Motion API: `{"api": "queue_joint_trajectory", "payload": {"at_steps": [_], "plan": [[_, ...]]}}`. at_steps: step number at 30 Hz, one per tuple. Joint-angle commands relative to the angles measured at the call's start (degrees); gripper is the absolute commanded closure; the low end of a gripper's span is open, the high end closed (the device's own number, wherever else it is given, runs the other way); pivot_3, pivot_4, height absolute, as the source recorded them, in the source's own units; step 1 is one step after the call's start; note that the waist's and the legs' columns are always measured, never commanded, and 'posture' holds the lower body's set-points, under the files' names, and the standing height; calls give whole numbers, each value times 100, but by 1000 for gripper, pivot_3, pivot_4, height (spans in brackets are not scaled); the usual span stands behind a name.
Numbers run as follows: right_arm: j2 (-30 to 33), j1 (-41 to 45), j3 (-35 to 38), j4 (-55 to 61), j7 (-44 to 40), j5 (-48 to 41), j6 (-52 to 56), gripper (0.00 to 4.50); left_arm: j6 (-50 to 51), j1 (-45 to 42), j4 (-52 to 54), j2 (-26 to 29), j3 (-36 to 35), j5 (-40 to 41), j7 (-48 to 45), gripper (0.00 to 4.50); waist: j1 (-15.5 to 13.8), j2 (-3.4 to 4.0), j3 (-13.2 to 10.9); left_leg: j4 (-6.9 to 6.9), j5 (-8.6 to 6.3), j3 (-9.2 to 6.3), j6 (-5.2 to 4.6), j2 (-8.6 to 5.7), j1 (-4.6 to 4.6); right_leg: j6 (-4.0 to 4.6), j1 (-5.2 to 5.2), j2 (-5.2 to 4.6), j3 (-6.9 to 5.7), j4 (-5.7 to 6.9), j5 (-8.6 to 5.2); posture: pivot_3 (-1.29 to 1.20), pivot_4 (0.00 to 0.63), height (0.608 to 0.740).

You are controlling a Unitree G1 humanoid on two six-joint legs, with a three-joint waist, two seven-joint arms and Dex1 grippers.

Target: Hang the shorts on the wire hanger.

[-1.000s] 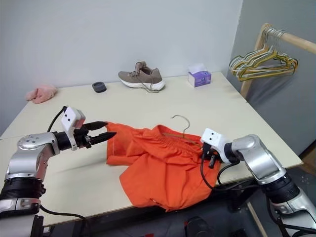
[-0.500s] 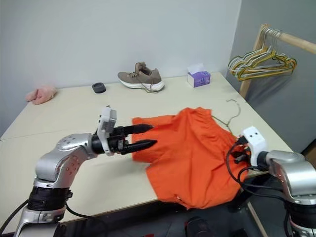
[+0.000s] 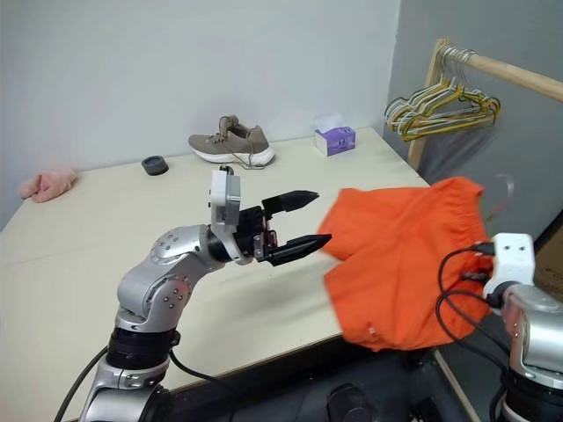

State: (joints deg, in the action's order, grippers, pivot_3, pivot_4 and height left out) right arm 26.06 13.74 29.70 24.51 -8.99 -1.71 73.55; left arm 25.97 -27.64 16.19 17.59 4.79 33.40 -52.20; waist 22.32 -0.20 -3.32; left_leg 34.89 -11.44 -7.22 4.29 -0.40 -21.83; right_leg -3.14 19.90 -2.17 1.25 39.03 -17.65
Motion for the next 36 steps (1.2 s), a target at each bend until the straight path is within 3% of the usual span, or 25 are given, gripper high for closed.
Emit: {"api": "queue_joint_trajectory", "payload": {"at_steps": [1,10,23,36], "plan": [[81,479,452,-46,550,250,-440,4500,-198,-99,13,-82,51,-74,95,30,46,2,1,-1,0,1,0,1,2,0,1,1,0,0,0,-426,0,740],[416,1748,1055,-1248,1211,270,-685,4500,-310,-218,123,-301,307,-120,152,30,183,5,2,-2,-1,16,-3,1,11,-1,-6,2,13,-2,1,-422,0,740],[1236,2909,1194,-3289,1241,45,-556,4500,-422,-176,138,-324,408,-125,159,30,222,-5,-6,-4,-30,95,-52,2,61,-9,-30,2,89,-16,2,-417,8,740],[1045,3065,1253,-3247,1282,-204,42,4500,-411,-238,189,-468,444,-51,129,30,302,-21,-14,-9,-50,129,-79,3,83,-25,-80,-1,124,-112,12,-415,8,740]]}}
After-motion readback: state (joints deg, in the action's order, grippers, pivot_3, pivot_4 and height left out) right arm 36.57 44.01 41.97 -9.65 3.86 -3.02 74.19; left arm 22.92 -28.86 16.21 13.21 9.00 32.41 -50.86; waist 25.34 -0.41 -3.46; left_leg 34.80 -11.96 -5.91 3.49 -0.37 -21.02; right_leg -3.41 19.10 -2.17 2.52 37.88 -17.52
